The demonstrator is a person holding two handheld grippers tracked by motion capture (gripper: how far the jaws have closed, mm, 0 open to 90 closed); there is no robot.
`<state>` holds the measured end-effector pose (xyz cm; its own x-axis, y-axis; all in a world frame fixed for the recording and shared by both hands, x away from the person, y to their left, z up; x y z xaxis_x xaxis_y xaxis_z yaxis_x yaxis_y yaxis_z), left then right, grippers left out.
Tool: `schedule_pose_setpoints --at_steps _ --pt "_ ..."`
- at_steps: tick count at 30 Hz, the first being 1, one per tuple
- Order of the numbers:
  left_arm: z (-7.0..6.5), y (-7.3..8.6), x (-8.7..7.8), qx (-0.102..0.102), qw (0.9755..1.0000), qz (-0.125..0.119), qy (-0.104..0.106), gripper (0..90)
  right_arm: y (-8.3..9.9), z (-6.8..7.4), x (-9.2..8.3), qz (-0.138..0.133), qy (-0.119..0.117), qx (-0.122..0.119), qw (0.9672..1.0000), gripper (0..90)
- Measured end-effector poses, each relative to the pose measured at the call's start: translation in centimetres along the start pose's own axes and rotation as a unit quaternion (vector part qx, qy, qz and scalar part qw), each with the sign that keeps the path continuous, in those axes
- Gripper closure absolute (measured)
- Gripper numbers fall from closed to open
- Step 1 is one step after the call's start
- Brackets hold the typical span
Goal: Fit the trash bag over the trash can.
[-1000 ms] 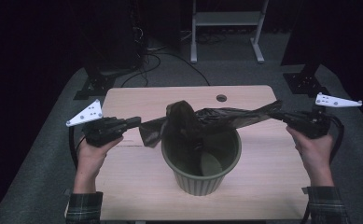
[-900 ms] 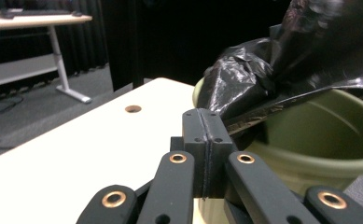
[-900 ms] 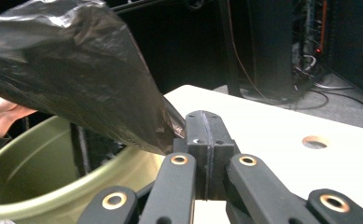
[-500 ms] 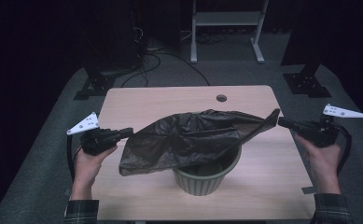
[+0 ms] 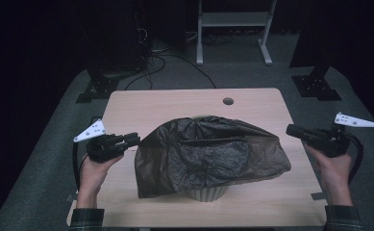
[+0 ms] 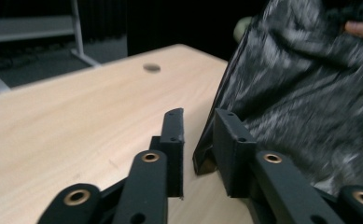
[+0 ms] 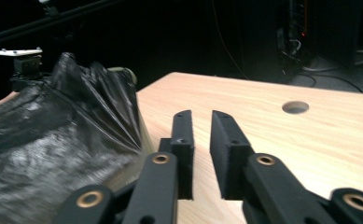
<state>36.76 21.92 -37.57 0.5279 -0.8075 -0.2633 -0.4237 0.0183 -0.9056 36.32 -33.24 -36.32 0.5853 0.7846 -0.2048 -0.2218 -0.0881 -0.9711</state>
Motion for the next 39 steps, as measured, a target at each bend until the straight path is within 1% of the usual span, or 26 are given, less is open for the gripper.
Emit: schedule_pose_setpoints --at_steps 2,7,8,10,12,14,17,19,22,23,25,26,28,30,31,32,33,34,35,38,39 --pt "-0.5 -0.7 -0.4 0.009 0.9999 -0.010 -0.001 67.2 -0.7 0.4 -0.1 -0.006 0.001 -0.012 0.9999 75.7" --pt "-2.7 -2.2 -0.8 0.040 0.9988 -0.026 0.005 58.1 -2.1 2.2 0.4 -0.009 -0.014 -0.047 0.9988 69.4" --pt "-3.3 -2.4 -0.8 0.047 0.9985 -0.028 0.009 56.5 -2.3 2.6 0.5 -0.008 -0.017 -0.054 0.9984 69.3" --pt "-4.4 -2.7 -0.7 0.055 0.9980 -0.024 0.020 55.1 -2.7 3.5 0.9 -0.007 -0.027 -0.067 0.9974 67.0" --pt "-5.6 -2.9 -0.4 0.062 0.9973 -0.020 0.033 54.6 -3.0 4.5 1.3 -0.006 -0.039 -0.075 0.9964 66.7" --pt "-6.6 -2.9 0.0 0.069 0.9964 -0.014 0.048 54.0 -3.3 5.4 1.8 -0.003 -0.050 -0.089 0.9948 65.3" --pt "-7.9 -2.7 0.7 0.076 0.9951 -0.006 0.064 52.3 -3.5 6.8 2.6 0.001 -0.072 -0.104 0.9920 63.1" --pt "-8.5 -2.5 1.3 0.077 0.9944 -0.002 0.072 49.5 -3.4 7.5 3.3 0.011 -0.079 -0.116 0.9900 61.1" --pt "-8.9 -2.0 2.1 0.078 0.9935 0.010 0.082 46.0 -3.1 8.2 4.2 0.020 -0.091 -0.124 0.9879 59.1" --pt "-8.9 -1.8 2.4 0.079 0.9933 0.014 0.084 45.2 -2.9 8.4 4.5 0.023 -0.097 -0.125 0.9871 58.9" --pt "-8.9 -1.4 2.9 0.080 0.9929 0.024 0.085 44.2 -2.6 8.5 5.2 0.034 -0.096 -0.131 0.9862 58.9" --pt "-9.0 -1.2 3.2 0.080 0.9926 0.028 0.087 44.1 -2.4 8.6 5.7 0.041 -0.100 -0.130 0.9855 58.6" --pt "-8.9 -0.8 3.6 0.077 0.9923 0.041 0.088 44.3 -2.1 8.7 6.4 0.046 -0.107 -0.130 0.9847 58.8" --pt "-9.0 -0.7 3.8 0.071 0.9917 0.044 0.098 47.6 -1.9 8.8 6.9 0.054 -0.112 -0.130 0.9838 61.1" --pt "-9.1 -0.7 3.8 0.069 0.9914 0.045 0.102 50.0 -1.8 8.9 7.1 0.055 -0.114 -0.129 0.9835 64.3" --pt "-9.2 -0.8 3.7 0.070 0.9910 0.046 0.104 54.9 -1.7 9.0 7.3 0.055 -0.121 -0.128 0.9829 69.8" --pt "-9.2 -0.8 3.7 0.072 0.9908 0.048 0.104 58.9 -1.7 9.1 7.3 0.054 -0.129 -0.123 0.9825 73.2" --pt "-9.3 -0.8 3.7 0.074 0.9904 0.048 0.106 63.6 -1.7 9.1 7.3 0.053 -0.124 -0.126 0.9829 77.5" --pt "-9.4 -0.8 3.7 0.078 0.9899 0.049 0.109 68.8 -1.8 9.1 7.2 0.051 -0.125 -0.126 0.9828 82.2" --pt "-9.7 -0.9 3.8 0.085 0.9890 0.052 0.109 83.8 -1.8 9.1 7.2 0.050 -0.125 -0.125 0.9830 90.0" --pt "-9.7 -0.9 3.8 0.091 0.9887 0.053 0.107 88.2 -1.8 9.1 7.2 0.050 -0.124 -0.127 0.9829 90.0"
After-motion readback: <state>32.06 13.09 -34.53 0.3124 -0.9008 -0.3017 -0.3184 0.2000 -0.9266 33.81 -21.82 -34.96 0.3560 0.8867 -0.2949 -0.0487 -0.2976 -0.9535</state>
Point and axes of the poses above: each handheld gripper's, and its own axes: x roughly forward along the jaws, y roughly out of its underside, z roughly to its left, the point moved 6 cm from there along x, roughly forward along the jaws, and after that the axes turned 12 degrees about -x, right-handed, at the moved point
